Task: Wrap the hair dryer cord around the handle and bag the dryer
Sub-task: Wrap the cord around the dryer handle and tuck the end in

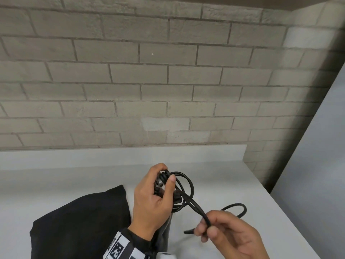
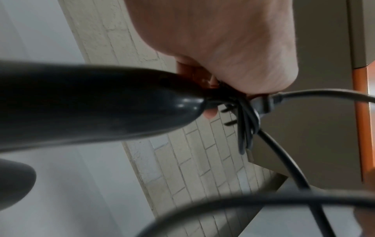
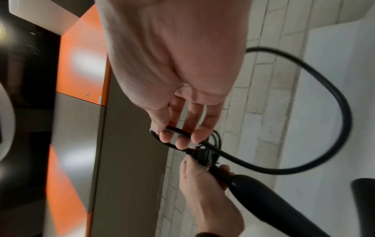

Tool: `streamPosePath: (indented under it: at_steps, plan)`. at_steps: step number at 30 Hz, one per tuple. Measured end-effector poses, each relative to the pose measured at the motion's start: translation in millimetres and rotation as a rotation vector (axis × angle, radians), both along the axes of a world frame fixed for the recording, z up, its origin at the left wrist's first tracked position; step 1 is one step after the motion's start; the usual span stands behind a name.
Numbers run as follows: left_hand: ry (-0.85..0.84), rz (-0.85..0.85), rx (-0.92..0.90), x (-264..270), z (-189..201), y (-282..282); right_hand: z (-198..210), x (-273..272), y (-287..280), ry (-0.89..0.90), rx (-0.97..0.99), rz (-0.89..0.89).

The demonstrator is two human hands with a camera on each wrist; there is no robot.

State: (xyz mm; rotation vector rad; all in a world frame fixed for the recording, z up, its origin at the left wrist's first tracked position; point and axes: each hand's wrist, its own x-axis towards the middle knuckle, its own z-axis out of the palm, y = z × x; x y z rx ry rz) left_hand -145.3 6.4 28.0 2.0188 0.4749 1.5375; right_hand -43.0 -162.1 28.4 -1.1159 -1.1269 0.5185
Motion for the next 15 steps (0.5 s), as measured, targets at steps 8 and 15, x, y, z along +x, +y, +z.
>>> streamPosePath:
  at_steps: [8, 15]
  plan:
    - [-0.049, 0.040, -0.118, -13.4, -3.3, 14.2, -10.1, 23.7, -8.2, -0.045, 0.157, -0.090]
    - [-0.101, 0.082, -0.196, -25.5, -4.0, 26.5, -45.3, 76.6, -33.4, -0.599, -0.058, -0.302]
